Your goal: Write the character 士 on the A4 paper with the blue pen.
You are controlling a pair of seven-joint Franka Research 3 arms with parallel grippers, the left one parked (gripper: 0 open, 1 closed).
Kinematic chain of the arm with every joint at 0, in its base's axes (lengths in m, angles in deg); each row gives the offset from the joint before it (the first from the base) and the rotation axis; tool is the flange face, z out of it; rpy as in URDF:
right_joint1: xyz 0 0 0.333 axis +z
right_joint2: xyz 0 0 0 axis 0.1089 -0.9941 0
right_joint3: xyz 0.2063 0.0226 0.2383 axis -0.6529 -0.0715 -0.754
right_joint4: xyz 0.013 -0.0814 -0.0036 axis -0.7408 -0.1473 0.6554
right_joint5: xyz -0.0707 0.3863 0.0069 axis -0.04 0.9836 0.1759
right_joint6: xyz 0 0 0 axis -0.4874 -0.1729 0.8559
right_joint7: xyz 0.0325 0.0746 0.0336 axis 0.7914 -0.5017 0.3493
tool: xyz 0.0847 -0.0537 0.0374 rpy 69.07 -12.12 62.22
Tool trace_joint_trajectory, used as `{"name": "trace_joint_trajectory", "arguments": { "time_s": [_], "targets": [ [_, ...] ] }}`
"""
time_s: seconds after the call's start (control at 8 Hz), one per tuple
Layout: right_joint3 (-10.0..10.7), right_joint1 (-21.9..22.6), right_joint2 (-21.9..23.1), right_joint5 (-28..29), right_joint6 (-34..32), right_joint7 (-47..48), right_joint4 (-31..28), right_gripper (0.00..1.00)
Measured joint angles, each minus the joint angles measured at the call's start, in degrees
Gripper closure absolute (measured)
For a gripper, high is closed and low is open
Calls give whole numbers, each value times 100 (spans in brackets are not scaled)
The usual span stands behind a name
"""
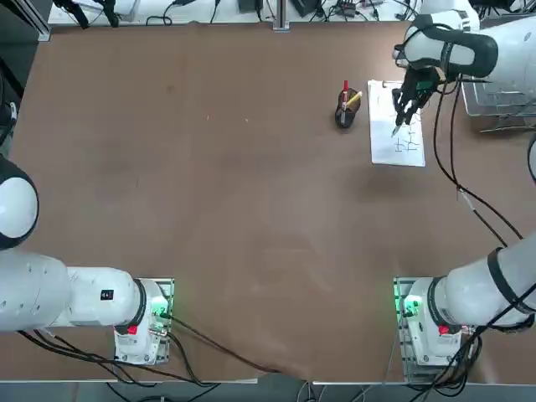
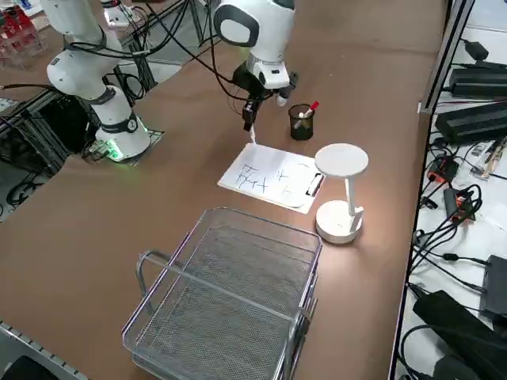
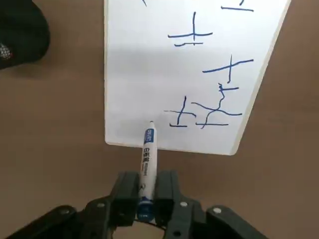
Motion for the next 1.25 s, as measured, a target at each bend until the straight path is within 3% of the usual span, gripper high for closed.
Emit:
{"name": "trace_joint_trajectory", "arguments": {
  "time_s": [1.25],
  "targets": [
    [18,2,-80,18,352,663,-244,79]
  ]
}}
